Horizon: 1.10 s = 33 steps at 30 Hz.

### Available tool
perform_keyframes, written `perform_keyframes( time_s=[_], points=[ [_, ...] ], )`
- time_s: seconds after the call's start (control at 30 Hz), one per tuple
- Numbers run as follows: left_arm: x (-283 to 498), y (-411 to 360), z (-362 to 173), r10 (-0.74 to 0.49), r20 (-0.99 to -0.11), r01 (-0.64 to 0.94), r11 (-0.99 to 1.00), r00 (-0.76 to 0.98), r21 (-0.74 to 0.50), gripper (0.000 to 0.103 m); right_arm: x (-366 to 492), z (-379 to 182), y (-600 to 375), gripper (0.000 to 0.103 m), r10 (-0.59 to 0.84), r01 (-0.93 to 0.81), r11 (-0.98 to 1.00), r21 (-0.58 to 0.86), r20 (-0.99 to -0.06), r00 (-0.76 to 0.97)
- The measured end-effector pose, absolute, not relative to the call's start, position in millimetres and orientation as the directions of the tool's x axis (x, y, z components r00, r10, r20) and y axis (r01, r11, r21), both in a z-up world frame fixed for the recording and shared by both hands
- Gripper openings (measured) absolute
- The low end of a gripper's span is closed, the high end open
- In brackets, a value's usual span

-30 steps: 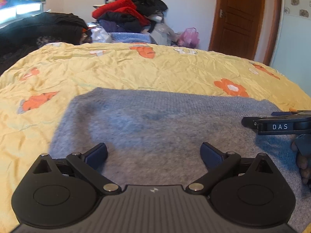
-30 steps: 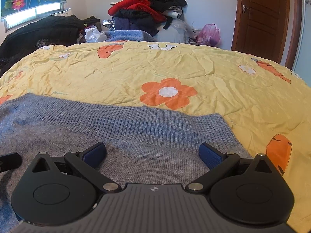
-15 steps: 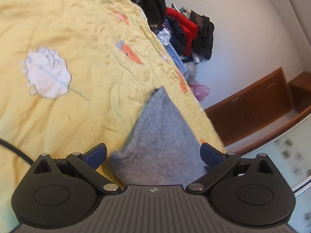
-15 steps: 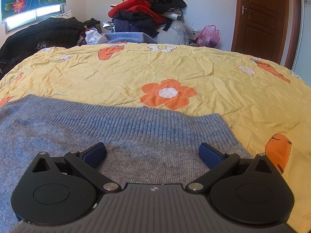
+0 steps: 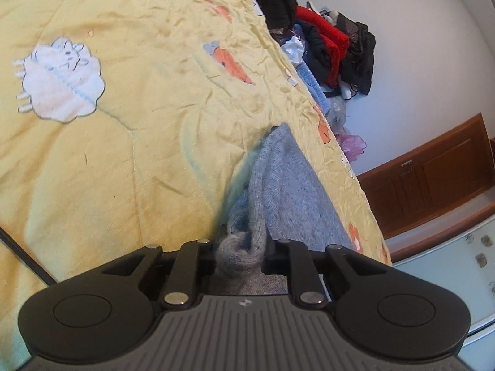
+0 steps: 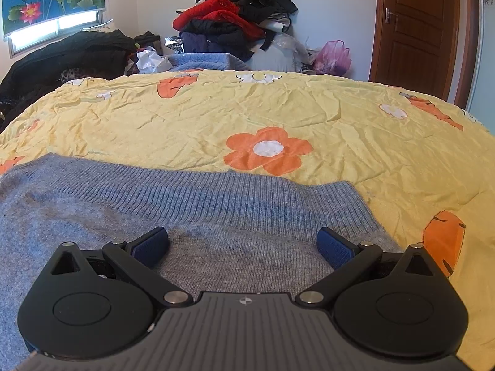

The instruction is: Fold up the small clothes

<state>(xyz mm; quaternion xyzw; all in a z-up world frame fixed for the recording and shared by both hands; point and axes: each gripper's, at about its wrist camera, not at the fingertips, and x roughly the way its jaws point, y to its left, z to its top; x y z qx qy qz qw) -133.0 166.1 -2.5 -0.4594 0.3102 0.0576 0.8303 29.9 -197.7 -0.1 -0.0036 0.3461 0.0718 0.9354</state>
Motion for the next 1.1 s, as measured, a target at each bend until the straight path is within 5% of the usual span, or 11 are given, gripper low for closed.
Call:
perform_keyframes(
  time_s=[0.2, 0.33, 0.4, 0.53, 0.63, 0.8, 1.1],
  points=[
    [-133, 134, 30, -0.125, -0.548, -0.265, 0.773, 0.827, -0.576, 0.011, 30, 0, -198, 0.103, 0.131, -0.137, 0.99, 0.042, -0.648, 0.75],
    [-135, 44, 44, -0.047, -0.517, 0.007, 0.997, 0.855, -0.08, 0.011, 30, 0, -198, 0.103, 0.13, -0.136, 0.99, 0.041, -0.649, 0.75],
    [-137, 14, 28, -0.045, -0.535, 0.089, 0.994, 0.843, 0.057, 0.011, 31, 0, -197, 0.103, 0.129, -0.137, 0.99, 0.039, -0.651, 0.748],
    [-138, 17, 24, -0.064, -0.529, 0.097, 0.995, 0.846, 0.034, 0.011, 29, 16, -191, 0.099, 0.12, -0.124, 0.991, 0.04, -0.648, 0.752],
    [-136, 27, 22, -0.08, -0.541, 0.092, 0.996, 0.837, -0.006, 0.011, 26, 44, -177, 0.102, 0.344, -0.237, 0.938, 0.253, -0.609, 0.715],
    [-137, 25, 21, -0.083, -0.535, 0.093, 0.996, 0.841, -0.008, 0.011, 66, 38, -118, 0.098, 0.71, -0.335, 0.703, 0.627, -0.598, 0.372],
    [-134, 30, 20, -0.102, -0.537, 0.096, 0.995, 0.837, -0.04, 0.011, 98, 28, -42, 0.082, 0.708, -0.362, 0.703, 0.612, -0.648, 0.28]
  ],
)
